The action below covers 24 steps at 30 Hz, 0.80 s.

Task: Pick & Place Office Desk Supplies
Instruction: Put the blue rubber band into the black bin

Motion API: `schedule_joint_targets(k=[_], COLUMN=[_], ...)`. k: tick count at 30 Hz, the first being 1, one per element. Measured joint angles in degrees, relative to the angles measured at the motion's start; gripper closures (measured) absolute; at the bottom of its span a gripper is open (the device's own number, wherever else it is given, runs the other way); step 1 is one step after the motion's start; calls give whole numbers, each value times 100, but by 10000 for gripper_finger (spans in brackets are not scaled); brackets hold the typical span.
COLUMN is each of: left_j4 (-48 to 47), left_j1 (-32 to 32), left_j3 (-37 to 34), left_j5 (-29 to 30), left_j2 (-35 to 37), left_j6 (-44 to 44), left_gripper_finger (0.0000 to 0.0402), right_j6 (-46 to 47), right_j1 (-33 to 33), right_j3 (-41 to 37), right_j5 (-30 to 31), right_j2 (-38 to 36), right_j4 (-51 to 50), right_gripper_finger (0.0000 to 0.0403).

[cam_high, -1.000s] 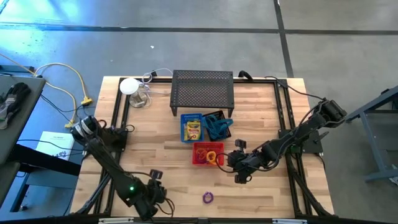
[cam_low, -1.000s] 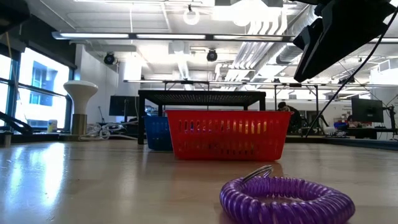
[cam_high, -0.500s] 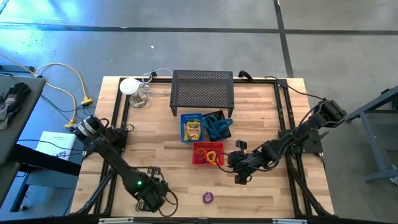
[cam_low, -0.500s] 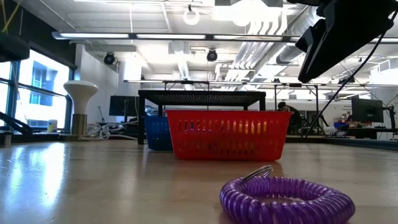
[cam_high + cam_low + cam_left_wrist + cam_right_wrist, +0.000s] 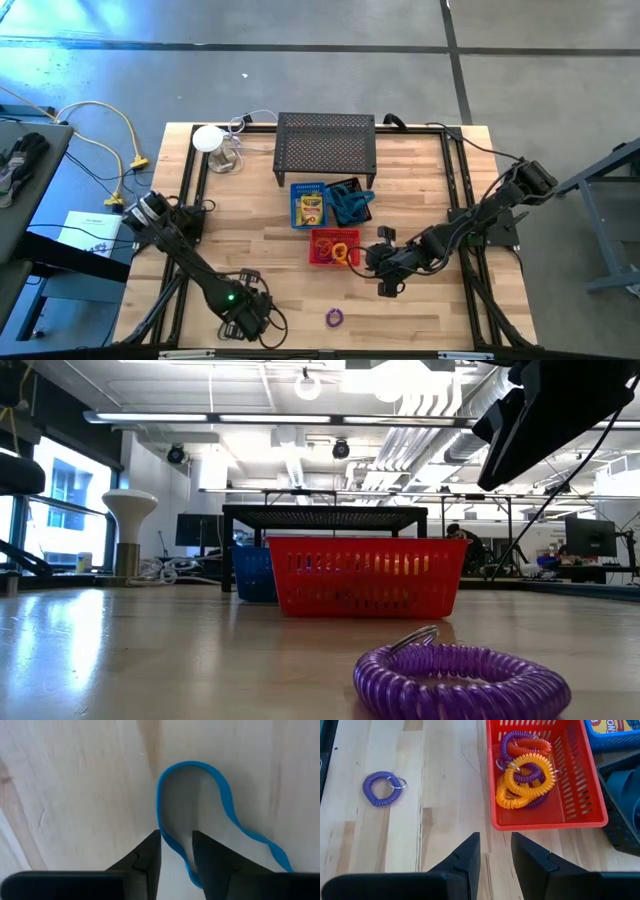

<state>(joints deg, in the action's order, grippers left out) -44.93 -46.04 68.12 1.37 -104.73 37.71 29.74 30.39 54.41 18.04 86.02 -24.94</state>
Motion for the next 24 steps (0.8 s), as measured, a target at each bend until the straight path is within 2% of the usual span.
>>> schedule_joint_targets(k=[6, 11, 18, 21, 24], left_j4=[54, 75, -102, -509, -927], left_j1=[2, 1, 37, 70, 105], left_j3=[-11, -11, 12, 217, 566], left_j5=[95, 89, -28, 333, 1247], left_j2=[-11, -11, 212, 455, 686], left_j6=[-83, -33, -253, -507, -837], left_gripper_finger=[342, 394, 399, 400, 400], right_j6=[-2, -105, -448, -767, -1223], right_j1=[0, 0, 0, 0, -2], right_j3=[0, 0, 0, 0, 0], right_j5=[0, -17, -33, -47, -257], right_j2=[0, 0, 0, 0, 0], right_j4=[-6, -3, 176, 479, 838], right_gripper_finger=[306, 306, 306, 306, 306])
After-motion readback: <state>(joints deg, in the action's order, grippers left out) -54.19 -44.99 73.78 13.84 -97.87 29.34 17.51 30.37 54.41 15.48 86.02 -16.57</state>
